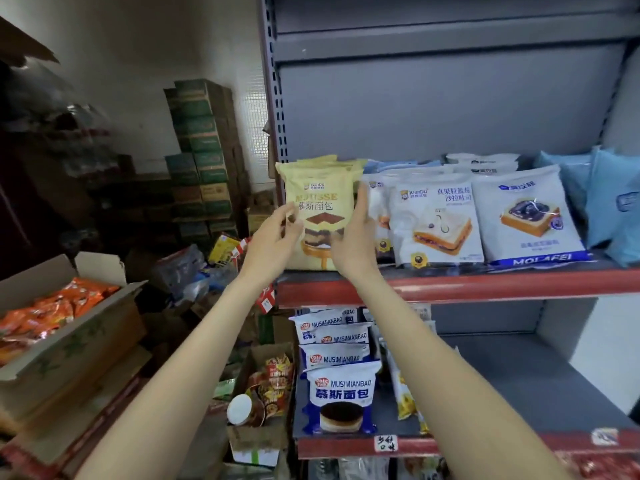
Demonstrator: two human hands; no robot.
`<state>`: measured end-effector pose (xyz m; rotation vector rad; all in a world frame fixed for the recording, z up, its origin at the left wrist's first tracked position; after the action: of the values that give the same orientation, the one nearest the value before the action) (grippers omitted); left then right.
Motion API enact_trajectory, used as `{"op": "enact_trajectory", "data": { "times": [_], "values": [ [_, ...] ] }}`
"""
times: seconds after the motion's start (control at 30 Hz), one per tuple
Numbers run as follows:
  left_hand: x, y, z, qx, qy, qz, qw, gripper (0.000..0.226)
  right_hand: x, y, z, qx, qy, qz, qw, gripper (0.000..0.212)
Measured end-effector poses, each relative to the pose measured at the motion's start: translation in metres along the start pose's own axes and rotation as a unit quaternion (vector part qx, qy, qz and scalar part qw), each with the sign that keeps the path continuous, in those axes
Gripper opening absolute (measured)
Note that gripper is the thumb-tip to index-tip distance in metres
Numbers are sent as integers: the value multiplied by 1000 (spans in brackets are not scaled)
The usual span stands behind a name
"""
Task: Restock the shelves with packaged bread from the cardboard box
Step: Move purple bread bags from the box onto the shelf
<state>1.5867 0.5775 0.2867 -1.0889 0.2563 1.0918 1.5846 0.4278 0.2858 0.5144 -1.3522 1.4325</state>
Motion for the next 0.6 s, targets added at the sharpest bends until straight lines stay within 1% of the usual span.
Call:
{"op": "enact_trajectory", "data": {
  "times": [0.07,0.13,0.17,0.23,0.33,0.43,0.5,0.53,0.6],
  "values": [
    [6,2,-11,30,-24,3,999,50,-3,12,-4,6,76,20,997,84],
    [10,3,-16,45,-7,17,999,54,0,24,-1,-21,180,70,981,76],
    [12,4,-17,45,0,23,999,55,1,30,1,-29,203,94,974,72],
    [7,7,-12,21,-30,8,999,56,0,40,10,-30,206,127,970,65],
    [-20,29,-1,-46,-132,-55,989,48,2,60,34,-38,179,188,965,52],
    [-53,72,-4,-93,-148,-119,977,34,-7,94,67,-62,187,242,950,37],
    [-73,109,-19,-95,-144,-164,971,28,-24,123,95,-81,194,257,943,29],
    [-79,128,-32,-85,-144,-180,969,28,-38,139,107,-81,204,259,940,26],
    [-79,168,-64,-46,-149,-186,970,27,-76,172,126,-52,242,241,938,18]
  ]
}}
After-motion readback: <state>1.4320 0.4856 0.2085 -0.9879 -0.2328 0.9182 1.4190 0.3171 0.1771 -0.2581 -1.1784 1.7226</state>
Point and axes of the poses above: each hand's wrist, its own y-axis away from the middle knuckle, its own z-axis out of the back of the hand, x = y × z, the point moved 10 cm from there along -y, towards the middle knuckle, and after that the axes turned 5 degrees about -z, right-handed, at the moved point
